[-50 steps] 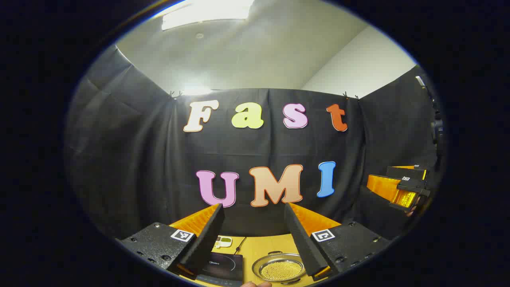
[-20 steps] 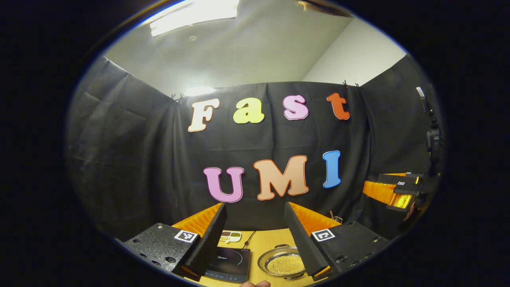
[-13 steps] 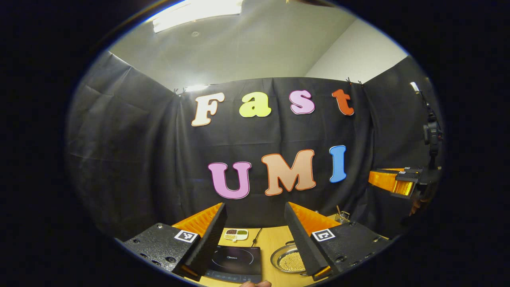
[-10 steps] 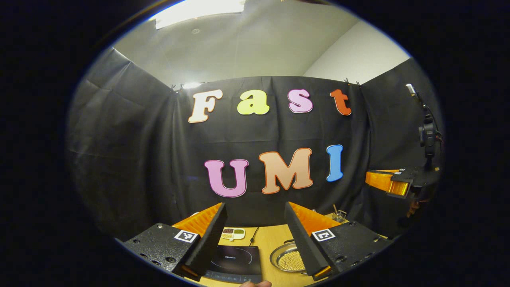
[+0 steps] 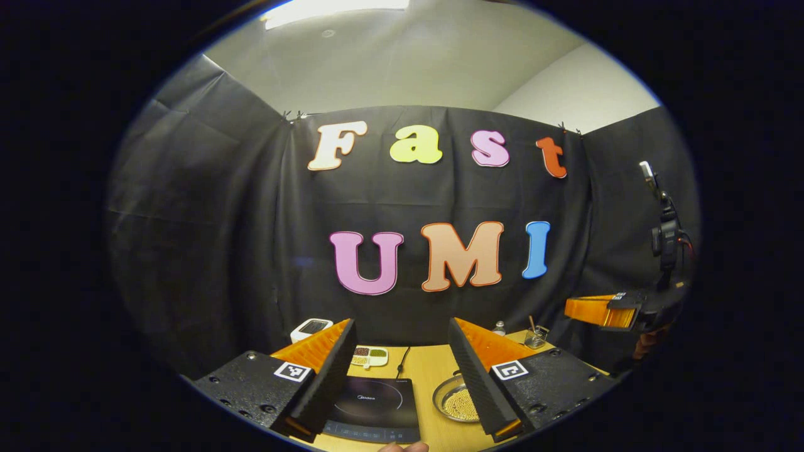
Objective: First push the handle of the pot to place it horizontally, then grasp the pot with both hands and set it on the induction cooktop.
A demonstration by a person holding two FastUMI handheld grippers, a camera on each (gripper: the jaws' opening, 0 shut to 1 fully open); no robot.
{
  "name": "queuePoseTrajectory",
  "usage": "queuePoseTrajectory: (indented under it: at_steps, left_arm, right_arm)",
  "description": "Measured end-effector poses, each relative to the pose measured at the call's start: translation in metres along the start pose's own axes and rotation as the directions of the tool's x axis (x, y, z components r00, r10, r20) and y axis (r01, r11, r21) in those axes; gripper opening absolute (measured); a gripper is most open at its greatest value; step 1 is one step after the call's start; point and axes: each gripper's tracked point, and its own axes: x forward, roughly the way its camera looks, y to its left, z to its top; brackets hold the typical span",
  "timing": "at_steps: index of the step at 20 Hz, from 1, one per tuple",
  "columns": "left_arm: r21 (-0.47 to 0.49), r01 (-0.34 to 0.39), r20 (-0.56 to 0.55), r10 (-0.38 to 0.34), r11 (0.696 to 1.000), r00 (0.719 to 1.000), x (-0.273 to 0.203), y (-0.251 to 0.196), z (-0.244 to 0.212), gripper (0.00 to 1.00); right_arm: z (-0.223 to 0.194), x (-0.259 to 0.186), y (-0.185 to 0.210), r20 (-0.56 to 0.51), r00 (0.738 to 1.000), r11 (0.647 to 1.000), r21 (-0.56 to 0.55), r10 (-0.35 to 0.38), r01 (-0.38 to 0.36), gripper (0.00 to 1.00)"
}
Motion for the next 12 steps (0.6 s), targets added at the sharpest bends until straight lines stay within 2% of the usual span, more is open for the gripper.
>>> queuePoseTrajectory:
  at_steps: [3,4,7,11,12]
  left_arm:
    - [-0.001,-0.033,-0.04,0.033,0.999,0.999,0.008,0.004,-0.013,0.88]
    - [-0.007,-0.046,-0.045,0.045,0.999,0.998,0.011,0.005,-0.016,0.93]
    - [-0.003,-0.102,-0.069,0.102,0.995,0.992,0.025,0.012,-0.021,0.93]
    - [0.015,-0.178,-0.124,0.178,0.984,0.976,0.034,0.013,-0.041,0.93]
    - [0.02,-0.191,-0.132,0.192,0.981,0.972,0.036,0.012,-0.044,0.93]
  right_arm:
    - [-0.034,0.022,-0.004,-0.082,0.996,0.999,0.033,0.038,-0.035,0.02]
    - [-0.046,0.028,-0.008,-0.108,0.994,0.999,0.038,0.036,-0.032,0.0]
    - [-0.076,0.045,-0.013,-0.156,0.985,0.996,0.048,0.08,-0.073,0.02]
    - [-0.128,0.066,-0.01,-0.252,0.95,0.983,0.062,0.184,-0.174,0.03]
    - [-0.14,0.07,-0.008,-0.261,0.942,0.977,0.068,0.212,-0.201,0.0]
